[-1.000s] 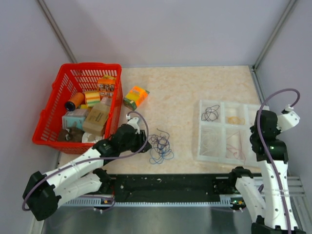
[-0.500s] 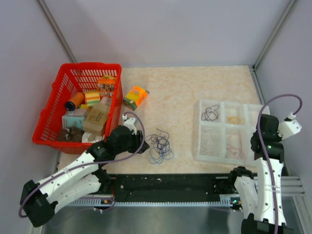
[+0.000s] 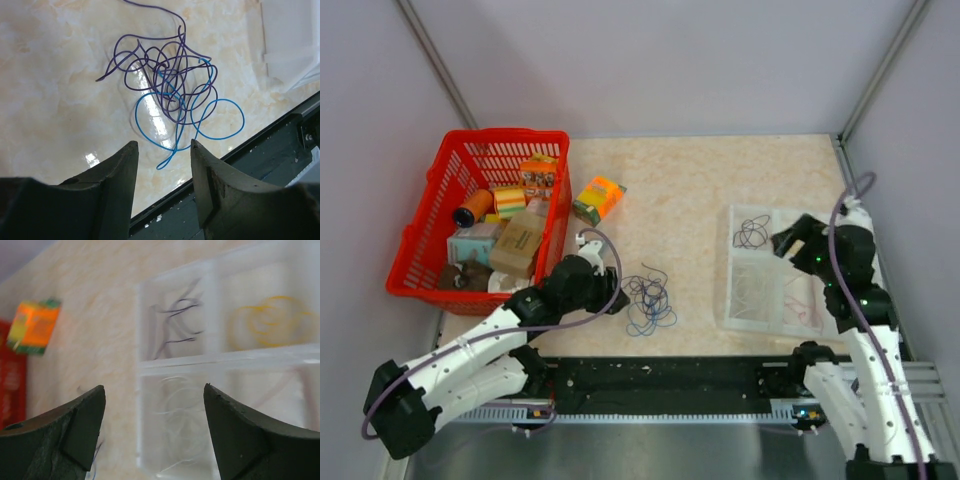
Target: Untangle the cables
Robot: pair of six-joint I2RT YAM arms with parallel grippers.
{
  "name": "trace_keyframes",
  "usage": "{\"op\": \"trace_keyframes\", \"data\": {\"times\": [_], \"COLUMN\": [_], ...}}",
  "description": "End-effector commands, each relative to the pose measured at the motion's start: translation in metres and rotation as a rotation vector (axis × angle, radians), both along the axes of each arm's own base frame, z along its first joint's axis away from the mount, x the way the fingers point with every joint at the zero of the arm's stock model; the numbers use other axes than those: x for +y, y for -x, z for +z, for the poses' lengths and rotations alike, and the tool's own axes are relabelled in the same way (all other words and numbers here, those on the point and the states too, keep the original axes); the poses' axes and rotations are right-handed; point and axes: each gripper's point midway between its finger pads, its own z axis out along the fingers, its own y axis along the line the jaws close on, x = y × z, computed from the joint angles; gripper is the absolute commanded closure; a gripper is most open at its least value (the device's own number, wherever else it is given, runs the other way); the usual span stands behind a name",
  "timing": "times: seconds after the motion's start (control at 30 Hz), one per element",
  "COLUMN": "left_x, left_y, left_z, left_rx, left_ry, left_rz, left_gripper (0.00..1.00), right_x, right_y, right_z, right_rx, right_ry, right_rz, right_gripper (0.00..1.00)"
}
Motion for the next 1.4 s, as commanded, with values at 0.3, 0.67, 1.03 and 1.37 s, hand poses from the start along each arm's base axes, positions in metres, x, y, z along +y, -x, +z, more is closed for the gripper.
{"op": "trace_keyframes", "data": {"times": [0.3, 0.67, 1.03, 1.37], "left_x": [-0.032, -0.054, -0.063, -0.023], "left_y": [-0.007, -0.016, -0.030, -0.061], "left_z": [0.007, -0.020, -0.024, 0.146], "left_rx": [0.060, 0.140, 0.123, -0.328], "left_ry": [0.106, 0.095, 0.071, 0.112], "left_rz": [-0.021, -0.045, -0.054, 0.069], "left_gripper": [0.41, 0.42, 0.83, 1.00], "right_x": [0.299, 0.288, 0.297, 0.269], "right_y": [0.063, 0.086, 0.106, 0.085], "right_z": [-0.066, -0.107, -0.134, -0.156], "right_rx": [0.064, 0.190, 0.280, 0.306], "right_ry": [-0.105, -0.242, -0.349, -0.236], "right_rz": [1.177, 1.103, 1.105, 0.898], "right_gripper": [0.30, 0.39, 0.65, 1.00]}}
